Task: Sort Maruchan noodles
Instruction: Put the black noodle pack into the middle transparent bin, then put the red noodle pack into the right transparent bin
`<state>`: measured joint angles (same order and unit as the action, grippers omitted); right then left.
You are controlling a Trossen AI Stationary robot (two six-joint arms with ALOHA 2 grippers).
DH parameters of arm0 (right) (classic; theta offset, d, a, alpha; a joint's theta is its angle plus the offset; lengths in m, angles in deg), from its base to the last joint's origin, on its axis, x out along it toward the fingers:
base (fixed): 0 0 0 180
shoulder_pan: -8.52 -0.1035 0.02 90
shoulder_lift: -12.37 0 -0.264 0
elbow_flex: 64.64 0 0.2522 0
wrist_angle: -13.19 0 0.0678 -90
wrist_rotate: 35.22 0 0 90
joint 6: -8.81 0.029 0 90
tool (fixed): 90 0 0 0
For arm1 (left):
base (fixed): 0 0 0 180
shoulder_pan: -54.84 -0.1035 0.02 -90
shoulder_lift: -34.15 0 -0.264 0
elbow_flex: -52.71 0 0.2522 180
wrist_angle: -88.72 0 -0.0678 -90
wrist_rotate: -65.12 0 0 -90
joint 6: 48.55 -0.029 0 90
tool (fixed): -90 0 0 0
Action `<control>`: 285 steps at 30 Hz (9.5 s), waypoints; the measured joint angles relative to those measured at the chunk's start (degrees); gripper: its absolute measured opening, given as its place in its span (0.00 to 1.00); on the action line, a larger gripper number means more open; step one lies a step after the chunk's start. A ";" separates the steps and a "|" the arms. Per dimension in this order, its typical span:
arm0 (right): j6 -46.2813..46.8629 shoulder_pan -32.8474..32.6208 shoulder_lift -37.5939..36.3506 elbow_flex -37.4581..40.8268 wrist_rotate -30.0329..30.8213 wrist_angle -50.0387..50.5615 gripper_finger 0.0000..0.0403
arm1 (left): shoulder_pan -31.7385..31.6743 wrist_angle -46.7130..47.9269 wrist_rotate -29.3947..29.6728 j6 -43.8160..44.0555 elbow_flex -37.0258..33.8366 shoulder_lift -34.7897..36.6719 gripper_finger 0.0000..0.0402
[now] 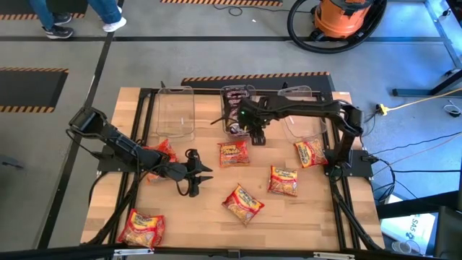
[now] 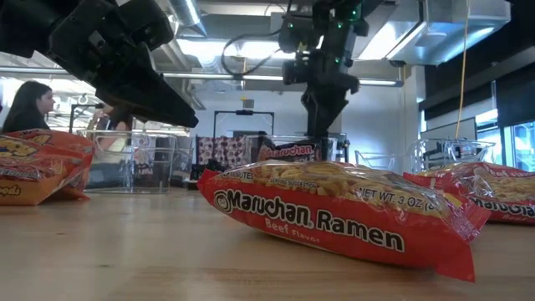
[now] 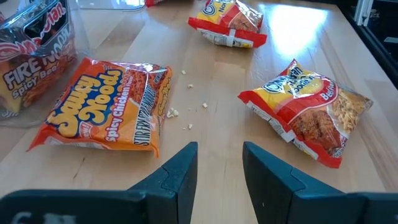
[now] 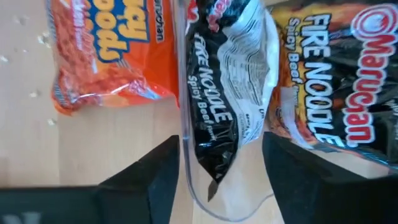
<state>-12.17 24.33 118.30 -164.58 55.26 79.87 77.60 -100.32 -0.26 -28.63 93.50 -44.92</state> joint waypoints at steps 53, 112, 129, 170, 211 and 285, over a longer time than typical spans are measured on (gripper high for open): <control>1.53 8.41 0.86 -1.46 1.85 -3.65 0.01 | 0.00 -0.55 -0.02 -0.57 0.00 0.00 0.30; 6.13 6.49 3.70 -0.39 -8.53 -2.83 0.02 | -1.27 -0.39 -0.48 -1.02 0.00 0.00 0.30; 12.62 7.37 3.81 -0.82 11.42 -15.60 0.00 | -1.27 -0.42 -0.04 -1.07 0.00 0.00 0.30; 31.03 -17.85 -24.42 22.36 -3.05 -19.77 0.55 | -0.28 -1.36 -3.90 5.18 8.08 -7.43 0.30; 69.98 -35.64 -9.03 47.50 -4.78 -71.34 0.75 | 9.08 4.39 -5.69 12.56 32.98 -37.01 0.30; 62.82 -35.66 -5.81 40.92 -12.01 -75.29 0.30 | 9.66 23.57 -6.99 12.84 33.03 -23.30 0.30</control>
<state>50.65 -11.33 112.49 -123.66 43.25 4.58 87.26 -76.76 -7.25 -15.79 126.52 -68.22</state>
